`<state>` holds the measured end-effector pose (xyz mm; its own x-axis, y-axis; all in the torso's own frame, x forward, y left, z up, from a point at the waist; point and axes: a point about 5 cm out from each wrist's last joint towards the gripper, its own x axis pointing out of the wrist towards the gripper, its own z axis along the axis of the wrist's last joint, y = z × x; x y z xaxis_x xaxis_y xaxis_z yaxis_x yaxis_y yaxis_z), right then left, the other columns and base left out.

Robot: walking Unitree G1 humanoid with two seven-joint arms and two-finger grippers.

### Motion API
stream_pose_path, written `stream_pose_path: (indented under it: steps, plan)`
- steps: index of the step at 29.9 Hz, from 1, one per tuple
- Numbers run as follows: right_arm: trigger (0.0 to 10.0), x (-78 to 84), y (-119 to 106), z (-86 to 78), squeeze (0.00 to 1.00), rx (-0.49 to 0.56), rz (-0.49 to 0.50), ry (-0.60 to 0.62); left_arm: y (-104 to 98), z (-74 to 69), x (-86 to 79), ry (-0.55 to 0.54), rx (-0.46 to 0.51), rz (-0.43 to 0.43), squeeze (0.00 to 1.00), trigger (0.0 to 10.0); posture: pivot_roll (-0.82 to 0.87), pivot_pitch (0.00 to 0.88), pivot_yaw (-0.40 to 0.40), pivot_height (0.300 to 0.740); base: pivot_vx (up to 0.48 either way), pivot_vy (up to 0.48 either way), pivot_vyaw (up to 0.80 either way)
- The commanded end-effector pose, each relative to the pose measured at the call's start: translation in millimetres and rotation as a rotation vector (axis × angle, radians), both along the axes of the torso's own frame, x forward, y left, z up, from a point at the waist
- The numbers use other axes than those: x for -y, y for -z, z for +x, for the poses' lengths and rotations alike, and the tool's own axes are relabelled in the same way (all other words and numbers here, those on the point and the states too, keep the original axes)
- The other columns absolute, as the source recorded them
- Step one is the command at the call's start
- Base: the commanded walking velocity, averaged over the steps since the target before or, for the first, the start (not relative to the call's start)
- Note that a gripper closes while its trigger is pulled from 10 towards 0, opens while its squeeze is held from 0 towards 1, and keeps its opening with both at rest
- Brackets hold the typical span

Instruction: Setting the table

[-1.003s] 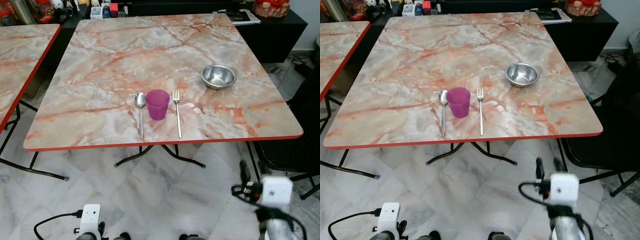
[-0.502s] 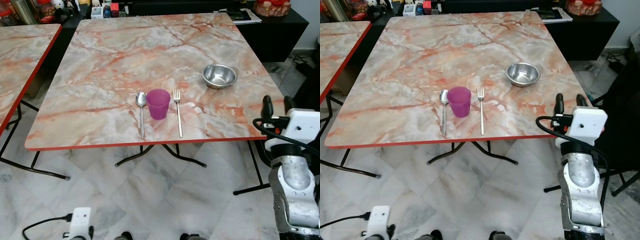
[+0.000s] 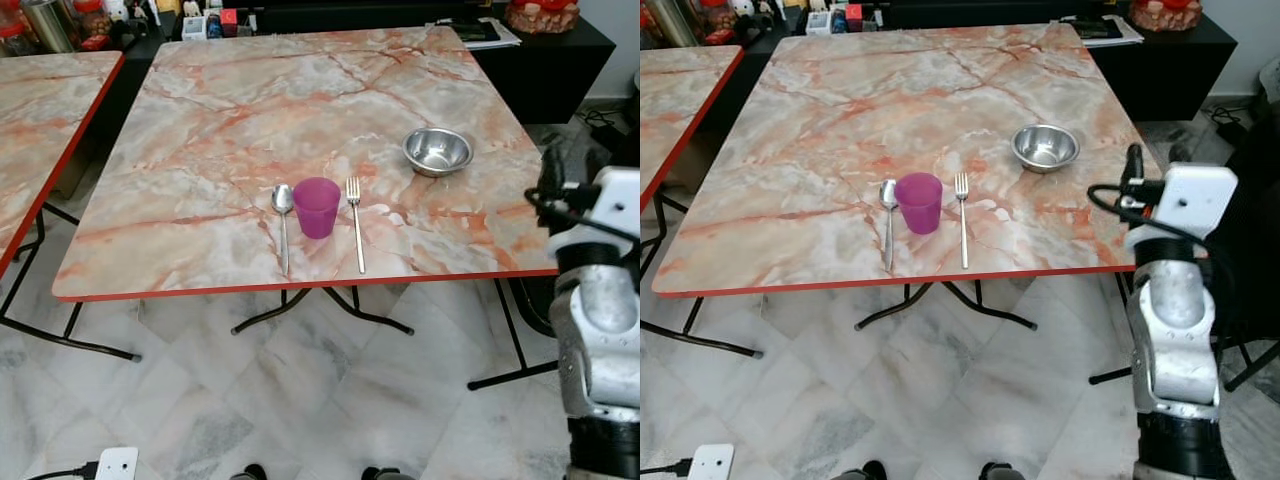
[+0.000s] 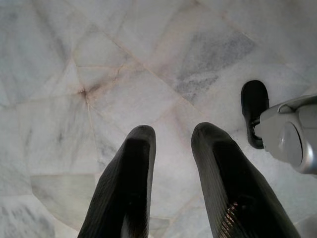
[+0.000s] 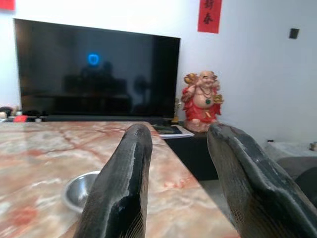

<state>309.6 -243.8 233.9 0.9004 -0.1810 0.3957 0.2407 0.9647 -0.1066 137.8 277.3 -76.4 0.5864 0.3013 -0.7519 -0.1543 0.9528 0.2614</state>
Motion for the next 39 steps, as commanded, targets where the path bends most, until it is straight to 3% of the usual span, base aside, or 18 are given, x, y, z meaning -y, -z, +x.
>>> stream_pose_path:
  steps: [1,10,20,30,39]
  plan:
    - [10.0,7.9,-2.7,3.3,0.00,-0.002,0.003,0.029,4.4,-9.1,3.8,-0.002,-0.018,-0.017,0.00,10.0,-0.10,0.157,0.028,0.740,0.000,0.000,0.00]
    - [10.0,11.1,-1.2,19.1,0.00,-0.049,0.050,0.090,6.3,-0.7,19.7,0.023,0.005,-0.054,0.00,10.0,-0.09,0.134,0.028,0.740,0.272,0.000,-0.07]
    - [10.0,3.4,10.8,25.1,0.00,-0.085,0.138,0.088,5.3,2.3,20.2,0.029,0.012,-0.063,0.00,10.0,-0.09,0.116,0.031,0.740,0.359,0.000,-0.24]
    - [10.0,-4.5,4.5,25.8,0.00,-0.053,0.095,0.050,6.2,0.8,21.0,0.026,0.007,-0.070,0.00,10.0,-0.08,0.123,0.034,0.740,0.365,0.000,0.00]
    - [10.0,-5.1,2.3,27.6,0.00,-0.051,0.115,0.037,7.4,-2.6,20.1,0.021,-0.003,-0.073,0.00,10.0,-0.08,0.134,0.034,0.740,0.366,0.000,0.07]
